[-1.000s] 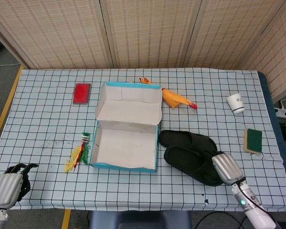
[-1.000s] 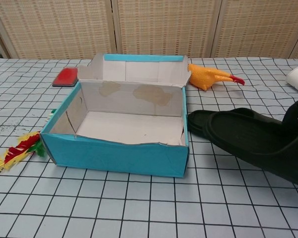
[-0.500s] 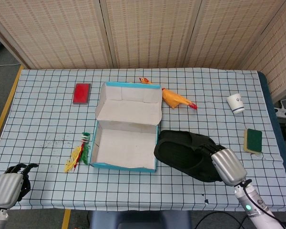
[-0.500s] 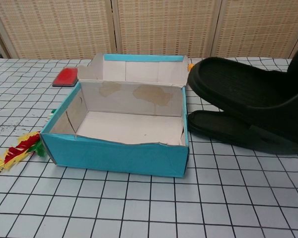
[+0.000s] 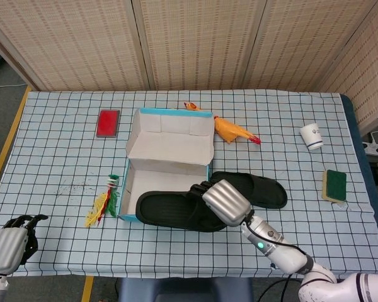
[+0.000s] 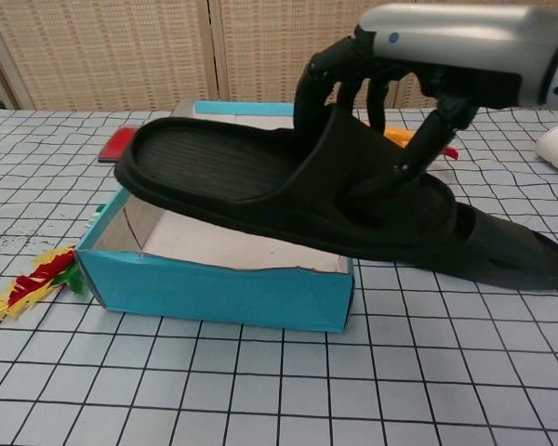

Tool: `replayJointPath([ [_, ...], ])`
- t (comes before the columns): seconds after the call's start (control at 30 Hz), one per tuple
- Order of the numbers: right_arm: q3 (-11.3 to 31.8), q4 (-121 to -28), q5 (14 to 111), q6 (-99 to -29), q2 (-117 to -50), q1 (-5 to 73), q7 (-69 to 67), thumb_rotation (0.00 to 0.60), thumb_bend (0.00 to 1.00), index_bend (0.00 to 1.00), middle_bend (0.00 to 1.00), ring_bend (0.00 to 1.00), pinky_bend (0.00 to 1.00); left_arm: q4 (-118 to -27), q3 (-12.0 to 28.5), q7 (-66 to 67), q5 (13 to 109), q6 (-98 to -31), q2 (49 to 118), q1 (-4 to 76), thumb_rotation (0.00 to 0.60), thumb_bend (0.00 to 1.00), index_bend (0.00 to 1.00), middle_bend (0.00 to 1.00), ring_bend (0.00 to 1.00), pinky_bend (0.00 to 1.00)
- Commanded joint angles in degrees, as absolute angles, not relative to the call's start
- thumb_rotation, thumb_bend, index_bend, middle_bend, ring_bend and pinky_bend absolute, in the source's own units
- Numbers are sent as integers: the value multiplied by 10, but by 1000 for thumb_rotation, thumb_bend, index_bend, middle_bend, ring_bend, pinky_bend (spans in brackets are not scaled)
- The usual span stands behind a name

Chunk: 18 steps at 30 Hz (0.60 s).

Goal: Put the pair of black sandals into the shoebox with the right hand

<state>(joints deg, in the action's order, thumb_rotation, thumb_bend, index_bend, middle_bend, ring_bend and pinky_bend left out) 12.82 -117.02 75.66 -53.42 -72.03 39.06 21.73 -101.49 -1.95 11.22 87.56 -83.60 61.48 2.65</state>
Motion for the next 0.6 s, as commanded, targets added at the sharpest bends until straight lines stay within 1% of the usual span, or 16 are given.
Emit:
replayJointPath([
  [0.03,143,-1139,730,-518,-759,423,247,600,116,483,456,373,504,-1016,-20,111,877,-839,614,25,600,426,285,224,252,320],
  [0.17,144,-1109,713,-522,-794,446,271,600,116,485,456,373,504,-1016,-19,108,877,-839,613,25,600,426,285,225,252,320],
  [0.33,141,-1058,710,-528,-830,461,267,600,116,491,456,376,504,-1017,-19,106,873,-836,611,25,600,425,285,226,252,320],
  [0.6,128,-941,731,-519,-901,481,199,600,116,495,456,376,504,-1019,-19,107,872,-833,611,27,600,426,285,226,252,320],
])
